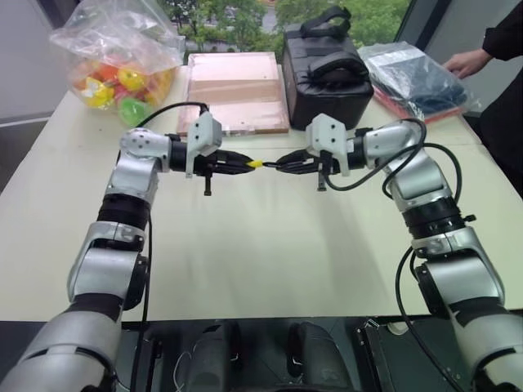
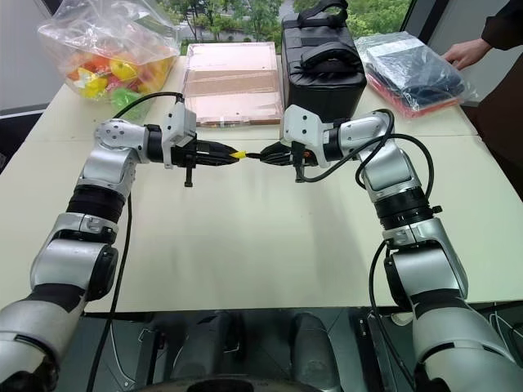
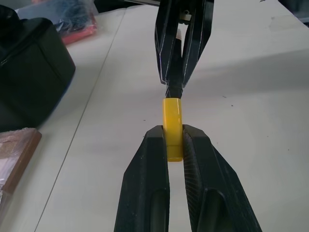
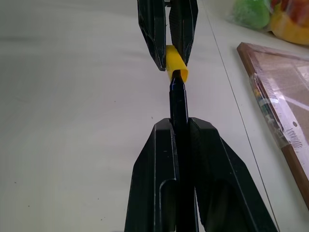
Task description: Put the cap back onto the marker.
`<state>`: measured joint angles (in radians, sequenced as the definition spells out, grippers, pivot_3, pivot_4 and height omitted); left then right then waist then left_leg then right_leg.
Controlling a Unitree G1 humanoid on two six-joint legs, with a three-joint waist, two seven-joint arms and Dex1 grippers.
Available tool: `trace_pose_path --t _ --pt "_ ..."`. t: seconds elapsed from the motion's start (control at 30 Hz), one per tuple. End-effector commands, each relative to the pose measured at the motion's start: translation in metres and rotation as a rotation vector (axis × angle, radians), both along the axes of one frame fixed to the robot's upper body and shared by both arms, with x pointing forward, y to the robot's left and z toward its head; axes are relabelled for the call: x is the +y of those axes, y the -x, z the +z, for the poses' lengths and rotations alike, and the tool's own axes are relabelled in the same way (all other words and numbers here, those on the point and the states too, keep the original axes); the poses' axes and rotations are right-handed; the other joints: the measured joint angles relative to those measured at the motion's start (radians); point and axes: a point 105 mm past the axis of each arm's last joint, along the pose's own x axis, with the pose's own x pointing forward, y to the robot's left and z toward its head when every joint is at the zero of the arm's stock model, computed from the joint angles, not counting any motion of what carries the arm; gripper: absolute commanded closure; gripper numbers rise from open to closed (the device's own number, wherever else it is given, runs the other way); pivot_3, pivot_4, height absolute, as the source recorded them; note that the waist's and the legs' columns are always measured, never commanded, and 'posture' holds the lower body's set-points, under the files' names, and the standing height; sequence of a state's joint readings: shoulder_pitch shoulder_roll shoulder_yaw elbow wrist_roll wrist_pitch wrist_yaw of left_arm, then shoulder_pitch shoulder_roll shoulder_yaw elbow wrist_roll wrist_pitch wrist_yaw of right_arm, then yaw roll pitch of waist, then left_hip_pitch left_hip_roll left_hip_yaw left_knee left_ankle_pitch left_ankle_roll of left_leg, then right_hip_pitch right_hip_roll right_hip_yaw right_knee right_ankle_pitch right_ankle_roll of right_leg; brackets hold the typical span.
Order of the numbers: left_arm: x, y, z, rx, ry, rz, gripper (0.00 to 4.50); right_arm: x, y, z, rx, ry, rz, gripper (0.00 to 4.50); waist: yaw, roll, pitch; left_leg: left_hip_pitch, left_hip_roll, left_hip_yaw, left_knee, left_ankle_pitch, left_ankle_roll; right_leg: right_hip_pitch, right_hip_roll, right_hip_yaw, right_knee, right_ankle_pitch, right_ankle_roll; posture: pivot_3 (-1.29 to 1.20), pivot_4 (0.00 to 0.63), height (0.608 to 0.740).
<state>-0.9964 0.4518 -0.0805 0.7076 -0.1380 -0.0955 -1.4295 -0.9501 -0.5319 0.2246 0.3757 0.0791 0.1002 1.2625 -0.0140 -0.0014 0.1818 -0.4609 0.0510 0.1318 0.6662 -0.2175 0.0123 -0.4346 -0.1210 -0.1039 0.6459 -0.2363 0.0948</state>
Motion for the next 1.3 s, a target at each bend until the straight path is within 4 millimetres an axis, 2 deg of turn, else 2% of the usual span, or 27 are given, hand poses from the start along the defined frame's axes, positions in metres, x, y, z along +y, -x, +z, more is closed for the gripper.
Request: trace_pose_path --t 0.03,0.27,0.47,0.7,1.0,1.17,1.3 --pt "-0.008 0.002 0.018 -0.062 -0.003 -0.035 4.47 0.008 0.006 0.009 -0.051 -0.001 0.041 4.50 0.001 0.000 0.000 0.000 0.000 0.000 0.000 0.000 0.000 0.000 0.000 0.000 0.000 0.000 0.000 0.00 0.150 0.740" --pt "-0.009 0.003 0.016 -0.071 -0.137 -0.056 4.47 0.008 0.005 0.009 -0.056 0.013 0.042 4.50 0.001 0.000 0.000 0.000 0.000 0.000 0.000 0.000 0.000 0.000 0.000 0.000 0.000 0.000 0.000 0.00 0.150 0.740" --pt "-0.017 0.004 0.024 -0.103 -0.228 -0.063 4.47 0.013 0.009 0.007 -0.046 0.029 0.061 4.50 0.000 0.000 0.000 0.000 0.000 0.000 0.000 0.000 0.000 0.000 0.000 0.000 0.000 0.000 0.000 0.00 0.150 0.740" --pt "-0.021 0.008 0.025 -0.026 -0.287 -0.074 4.47 0.023 0.010 0.007 -0.053 0.013 0.063 4.50 0.001 0.000 0.000 0.000 0.000 0.000 0.000 0.000 0.000 0.000 0.000 0.000 0.000 0.000 0.000 0.00 0.150 0.740" --pt "-0.022 0.009 0.014 0.125 -0.305 -0.085 4.47 0.033 0.016 0.010 -0.103 0.007 0.073 4.50 0.002 0.000 0.000 0.000 0.000 0.000 0.000 0.000 0.000 0.000 0.000 0.000 0.000 0.000 0.000 0.00 0.150 0.740" --pt "-0.032 0.004 0.020 0.074 -0.294 -0.077 4.47 0.038 0.019 0.007 -0.095 -0.007 0.071 4.50 0.002 0.000 0.000 0.000 0.000 0.000 0.000 0.000 0.000 0.000 0.000 0.000 0.000 0.000 0.000 0.00 0.150 0.740" --pt "-0.037 0.003 0.016 0.053 -0.292 -0.083 4.47 0.040 0.018 0.010 -0.089 -0.033 0.058 4.50 0.000 0.000 0.000 0.000 0.000 0.000 0.000 0.000 0.000 0.000 0.000 0.000 0.000 0.000 0.000 0.00 0.150 0.740"
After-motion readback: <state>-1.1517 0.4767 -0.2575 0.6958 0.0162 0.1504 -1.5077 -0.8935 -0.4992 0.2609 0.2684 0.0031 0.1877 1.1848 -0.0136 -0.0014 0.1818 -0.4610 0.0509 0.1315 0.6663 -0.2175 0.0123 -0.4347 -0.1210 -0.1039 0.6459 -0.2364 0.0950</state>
